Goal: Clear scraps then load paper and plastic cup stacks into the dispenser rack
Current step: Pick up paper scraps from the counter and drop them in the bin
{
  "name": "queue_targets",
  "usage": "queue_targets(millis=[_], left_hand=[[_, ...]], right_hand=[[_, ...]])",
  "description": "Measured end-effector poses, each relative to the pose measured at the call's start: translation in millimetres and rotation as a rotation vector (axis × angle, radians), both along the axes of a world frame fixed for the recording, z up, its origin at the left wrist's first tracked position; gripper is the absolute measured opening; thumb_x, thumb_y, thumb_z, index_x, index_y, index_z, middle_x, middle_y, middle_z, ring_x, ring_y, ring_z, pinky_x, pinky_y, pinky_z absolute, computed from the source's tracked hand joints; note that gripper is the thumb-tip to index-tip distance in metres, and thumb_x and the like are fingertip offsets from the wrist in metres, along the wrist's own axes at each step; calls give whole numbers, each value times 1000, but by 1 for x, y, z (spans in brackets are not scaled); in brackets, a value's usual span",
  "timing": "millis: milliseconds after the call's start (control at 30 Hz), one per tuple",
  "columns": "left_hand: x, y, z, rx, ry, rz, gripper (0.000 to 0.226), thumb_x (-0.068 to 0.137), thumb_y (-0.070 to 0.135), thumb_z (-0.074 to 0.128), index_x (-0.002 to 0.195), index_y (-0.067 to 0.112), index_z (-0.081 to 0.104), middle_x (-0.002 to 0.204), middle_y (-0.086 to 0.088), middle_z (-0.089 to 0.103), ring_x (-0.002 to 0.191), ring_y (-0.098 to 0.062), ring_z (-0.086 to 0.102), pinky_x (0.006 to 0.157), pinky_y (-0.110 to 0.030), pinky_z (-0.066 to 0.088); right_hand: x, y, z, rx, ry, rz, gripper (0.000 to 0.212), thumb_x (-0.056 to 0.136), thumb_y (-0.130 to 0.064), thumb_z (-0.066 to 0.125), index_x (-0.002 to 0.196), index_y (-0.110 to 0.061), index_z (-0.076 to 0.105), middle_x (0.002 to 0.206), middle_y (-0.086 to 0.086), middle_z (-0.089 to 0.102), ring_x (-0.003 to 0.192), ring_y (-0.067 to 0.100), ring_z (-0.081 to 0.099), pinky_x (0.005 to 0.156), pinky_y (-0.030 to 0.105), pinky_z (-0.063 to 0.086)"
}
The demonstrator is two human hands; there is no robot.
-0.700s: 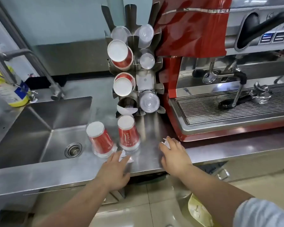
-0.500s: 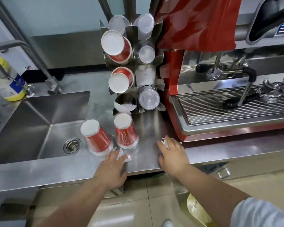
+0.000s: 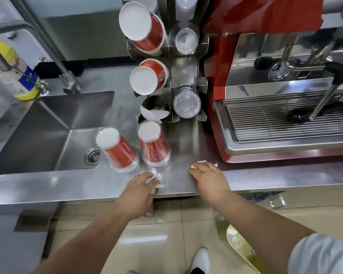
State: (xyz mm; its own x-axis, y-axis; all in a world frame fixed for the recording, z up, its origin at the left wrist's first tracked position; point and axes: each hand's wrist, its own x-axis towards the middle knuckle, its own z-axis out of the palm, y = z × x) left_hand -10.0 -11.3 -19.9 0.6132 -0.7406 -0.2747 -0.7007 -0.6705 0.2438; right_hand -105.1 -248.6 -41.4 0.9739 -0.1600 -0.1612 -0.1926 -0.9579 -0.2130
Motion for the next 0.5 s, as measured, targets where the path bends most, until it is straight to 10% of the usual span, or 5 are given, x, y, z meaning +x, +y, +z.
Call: queue_targets(millis=[500], left_hand=[[8, -12, 5, -26, 71, -6, 28, 90, 15, 56, 115, 24, 65, 121, 1, 51, 112, -18, 52, 96, -28, 45]], right_hand=[[12, -11, 16, 203, 85, -98, 36, 76, -4, 56, 100, -30, 58, 105, -1, 57, 94, 29, 59, 70, 27, 43]])
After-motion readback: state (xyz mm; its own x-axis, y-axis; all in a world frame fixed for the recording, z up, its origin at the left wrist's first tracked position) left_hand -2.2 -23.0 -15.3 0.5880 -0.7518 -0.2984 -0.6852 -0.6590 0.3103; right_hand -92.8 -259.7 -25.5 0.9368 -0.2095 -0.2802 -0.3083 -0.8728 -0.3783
